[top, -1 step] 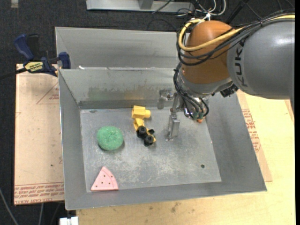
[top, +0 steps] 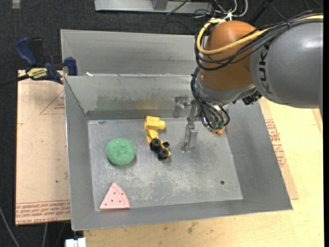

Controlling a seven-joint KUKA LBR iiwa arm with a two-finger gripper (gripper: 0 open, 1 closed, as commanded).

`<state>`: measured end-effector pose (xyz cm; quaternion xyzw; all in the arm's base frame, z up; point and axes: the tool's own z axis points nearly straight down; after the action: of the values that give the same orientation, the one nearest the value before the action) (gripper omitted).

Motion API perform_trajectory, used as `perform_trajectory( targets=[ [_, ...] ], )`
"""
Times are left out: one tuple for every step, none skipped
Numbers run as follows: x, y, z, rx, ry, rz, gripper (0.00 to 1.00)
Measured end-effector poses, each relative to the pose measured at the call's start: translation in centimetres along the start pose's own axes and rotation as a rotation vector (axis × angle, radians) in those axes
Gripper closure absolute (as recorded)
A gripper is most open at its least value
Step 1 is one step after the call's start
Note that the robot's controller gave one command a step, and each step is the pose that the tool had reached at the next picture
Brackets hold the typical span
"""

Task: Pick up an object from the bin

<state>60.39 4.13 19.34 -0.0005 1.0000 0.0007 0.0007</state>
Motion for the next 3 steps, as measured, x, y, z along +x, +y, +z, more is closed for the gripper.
perform_trajectory(
  targets=[
    [0.2, 0.6, 4.4, 0.000, -0.007, -0.055, 0.00],
    [-1.0, 2.3, 9.3, 0.000, -0.002, -0.301, 0.00],
    [-4.3, 2.9, 11.6, -0.003, -0.014, -0.200, 1.00]
  ],
)
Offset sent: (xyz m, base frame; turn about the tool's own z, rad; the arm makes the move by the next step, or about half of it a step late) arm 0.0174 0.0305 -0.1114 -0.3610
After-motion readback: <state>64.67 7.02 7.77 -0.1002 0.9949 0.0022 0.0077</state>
